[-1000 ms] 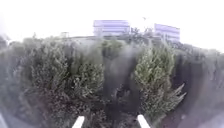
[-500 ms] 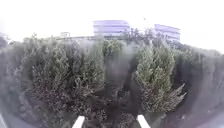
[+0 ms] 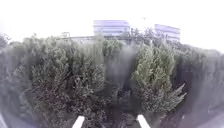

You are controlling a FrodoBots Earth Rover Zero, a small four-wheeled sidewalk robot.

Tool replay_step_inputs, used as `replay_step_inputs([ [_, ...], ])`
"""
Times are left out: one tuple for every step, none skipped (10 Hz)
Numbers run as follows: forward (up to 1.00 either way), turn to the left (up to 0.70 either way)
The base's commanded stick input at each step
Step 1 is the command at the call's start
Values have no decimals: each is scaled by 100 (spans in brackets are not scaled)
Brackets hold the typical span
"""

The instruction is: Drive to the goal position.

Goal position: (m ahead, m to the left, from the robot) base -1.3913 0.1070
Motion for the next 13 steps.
replay_step_inputs([
  [100, 27],
  [100, 27],
  [100, 27],
  [100, 27],
  [100, 27],
  [100, 27],
  [100, 27],
  [100, 27],
  [0, 0],
  [0, 0],
  [0, 0],
  [0, 0],
  [0, 0],
])
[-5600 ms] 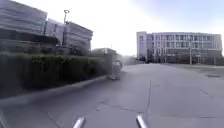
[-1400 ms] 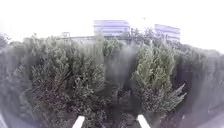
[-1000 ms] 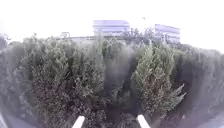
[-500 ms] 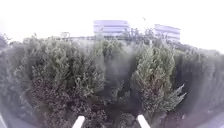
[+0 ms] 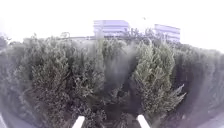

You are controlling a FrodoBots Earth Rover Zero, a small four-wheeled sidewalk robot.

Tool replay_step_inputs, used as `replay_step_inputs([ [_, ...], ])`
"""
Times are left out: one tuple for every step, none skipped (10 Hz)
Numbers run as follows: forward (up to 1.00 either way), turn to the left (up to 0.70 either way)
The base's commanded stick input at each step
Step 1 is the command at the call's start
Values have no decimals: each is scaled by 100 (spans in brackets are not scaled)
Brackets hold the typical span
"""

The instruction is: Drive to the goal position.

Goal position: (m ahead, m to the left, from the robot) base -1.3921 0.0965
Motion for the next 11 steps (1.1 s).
replay_step_inputs([
  [0, 0],
  [0, 0],
  [0, 0],
  [0, 0],
  [-100, 0],
  [-100, 0],
  [-100, 0],
  [-100, 0],
  [-100, 0],
  [-100, 0],
  [-100, 0],
])
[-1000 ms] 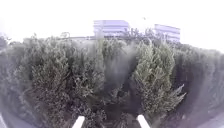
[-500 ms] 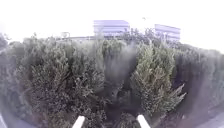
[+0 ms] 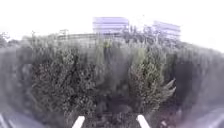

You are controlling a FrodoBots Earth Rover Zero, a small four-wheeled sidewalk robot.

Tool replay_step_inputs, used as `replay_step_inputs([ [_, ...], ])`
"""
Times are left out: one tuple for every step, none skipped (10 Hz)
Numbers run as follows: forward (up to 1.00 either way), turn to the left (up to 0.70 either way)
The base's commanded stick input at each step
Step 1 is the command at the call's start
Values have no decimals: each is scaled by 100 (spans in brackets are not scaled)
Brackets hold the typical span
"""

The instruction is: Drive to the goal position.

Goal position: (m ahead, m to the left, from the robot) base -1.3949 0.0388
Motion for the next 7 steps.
replay_step_inputs([
  [-100, 0],
  [-100, 0],
  [-100, 0],
  [-71, 0],
  [0, -17],
  [0, -45],
  [0, -45],
])
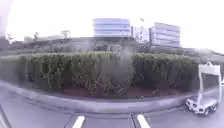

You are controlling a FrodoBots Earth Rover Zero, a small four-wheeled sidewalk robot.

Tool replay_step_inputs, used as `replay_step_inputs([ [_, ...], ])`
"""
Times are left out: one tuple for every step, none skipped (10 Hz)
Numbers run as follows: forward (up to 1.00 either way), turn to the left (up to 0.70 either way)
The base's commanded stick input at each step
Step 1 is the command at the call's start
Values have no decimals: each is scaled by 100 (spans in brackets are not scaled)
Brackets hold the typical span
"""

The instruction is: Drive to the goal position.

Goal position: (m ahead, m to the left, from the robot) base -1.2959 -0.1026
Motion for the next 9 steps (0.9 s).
replay_step_inputs([
  [0, -45],
  [0, -45],
  [-44, -37],
  [-100, -27],
  [-100, -5],
  [-100, 0],
  [-100, 0],
  [-100, 0],
  [-100, 0],
])
